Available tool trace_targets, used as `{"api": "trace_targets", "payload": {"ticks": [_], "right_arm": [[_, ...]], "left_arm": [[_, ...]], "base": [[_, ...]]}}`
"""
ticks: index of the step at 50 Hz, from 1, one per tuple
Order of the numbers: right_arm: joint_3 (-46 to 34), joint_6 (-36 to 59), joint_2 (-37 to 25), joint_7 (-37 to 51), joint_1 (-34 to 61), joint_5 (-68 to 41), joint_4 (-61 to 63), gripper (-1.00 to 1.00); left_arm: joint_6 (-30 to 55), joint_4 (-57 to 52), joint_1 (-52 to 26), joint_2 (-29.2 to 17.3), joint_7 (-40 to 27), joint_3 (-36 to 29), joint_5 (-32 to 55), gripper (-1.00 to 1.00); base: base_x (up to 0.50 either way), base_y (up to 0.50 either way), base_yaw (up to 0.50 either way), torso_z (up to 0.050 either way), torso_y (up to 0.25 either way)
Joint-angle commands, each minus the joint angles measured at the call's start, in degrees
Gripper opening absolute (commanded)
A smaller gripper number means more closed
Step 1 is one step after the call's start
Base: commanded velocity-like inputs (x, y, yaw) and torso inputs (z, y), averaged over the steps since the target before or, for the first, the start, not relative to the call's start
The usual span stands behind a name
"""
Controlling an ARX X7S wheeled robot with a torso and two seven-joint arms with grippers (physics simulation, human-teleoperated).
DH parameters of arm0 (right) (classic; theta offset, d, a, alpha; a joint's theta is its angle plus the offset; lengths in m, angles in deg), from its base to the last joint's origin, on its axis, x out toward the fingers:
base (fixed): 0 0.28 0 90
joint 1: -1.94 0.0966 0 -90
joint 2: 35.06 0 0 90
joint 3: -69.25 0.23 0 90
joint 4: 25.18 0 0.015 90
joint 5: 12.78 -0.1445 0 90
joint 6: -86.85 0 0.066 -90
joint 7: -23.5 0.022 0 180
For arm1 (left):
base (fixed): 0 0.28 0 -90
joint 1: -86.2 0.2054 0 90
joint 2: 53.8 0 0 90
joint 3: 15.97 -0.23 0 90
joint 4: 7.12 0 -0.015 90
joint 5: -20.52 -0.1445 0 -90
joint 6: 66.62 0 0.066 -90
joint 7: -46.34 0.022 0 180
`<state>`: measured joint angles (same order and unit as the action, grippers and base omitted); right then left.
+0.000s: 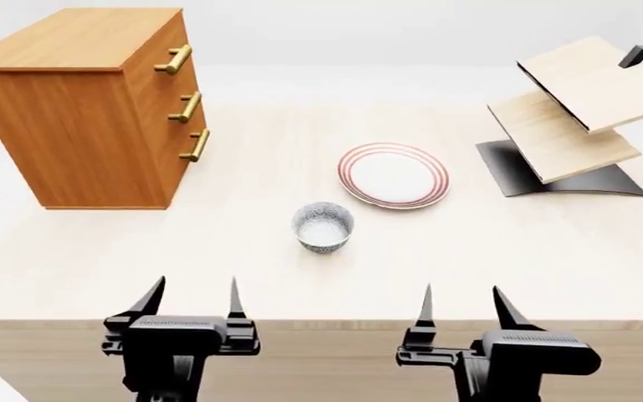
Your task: Open the top drawer of the cabinet and put the bowl in it.
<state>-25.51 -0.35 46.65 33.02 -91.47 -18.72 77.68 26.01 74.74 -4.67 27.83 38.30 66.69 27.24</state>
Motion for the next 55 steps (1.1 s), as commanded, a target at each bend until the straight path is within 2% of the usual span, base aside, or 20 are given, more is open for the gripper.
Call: {"api": "trace_targets", "payload": {"ticks": [1,8,10,14,18,23,29,35,55], "right_arm": [[1.1,8.6,-2.4,0.7,0.1,-2.6,9.2,1.00],[4.2,31.4,-7.7,1.3,6.1,-9.1,27.0,1.00],[5.9,39.2,-9.2,1.9,9.8,-11.9,31.7,1.00],[8.4,49.9,-11.0,2.8,16.0,-16.0,37.2,1.00],[11.0,59.1,-11.5,3.7,22.2,-19.9,40.0,1.00],[13.2,67.6,-11.6,4.4,28.9,-23.6,41.9,1.00],[15.1,72.3,-11.5,4.9,33.6,-25.9,42.3,1.00],[16.0,74.6,-11.5,5.3,35.8,-27.5,43.6,1.00],[16.8,75.0,-12.4,6.4,36.7,-29.2,43.3,1.00]], "left_arm": [[8.6,-8.2,-2.4,-2.2,-0.3,0.8,2.8,1.00],[28.2,-20.8,-10.5,-6.7,0.1,2.5,7.8,1.00],[35.3,-24.2,-14.3,-8.0,0.0,3.9,10.5,1.00],[44.4,-28.6,-20.6,-9.8,-0.1,5.5,13.7,1.00],[51.0,-29.8,-27.0,-11.3,-0.3,6.2,15.6,1.00],[55.1,-30.0,-32.6,-12.7,-0.1,6.0,16.5,1.00],[57.4,-30.5,-36.0,-13.4,-0.1,5.4,17.0,1.00],[58.4,-30.8,-38.2,-13.9,-0.1,4.6,17.1,1.00],[58.1,-30.2,-40.1,-14.6,-0.4,3.2,16.6,1.00]], "base": [[0.00,0.00,0.00,0.000,0.000],[0.00,0.00,0.00,0.000,0.000],[0.00,0.00,0.00,0.000,0.000],[0.00,0.00,0.00,0.000,0.000],[0.00,0.00,0.00,0.000,0.000],[0.00,0.00,0.00,0.000,0.000],[0.04,0.00,0.00,0.000,0.000],[0.49,0.00,0.00,0.000,0.000],[0.50,0.00,0.00,0.000,0.000]]}}
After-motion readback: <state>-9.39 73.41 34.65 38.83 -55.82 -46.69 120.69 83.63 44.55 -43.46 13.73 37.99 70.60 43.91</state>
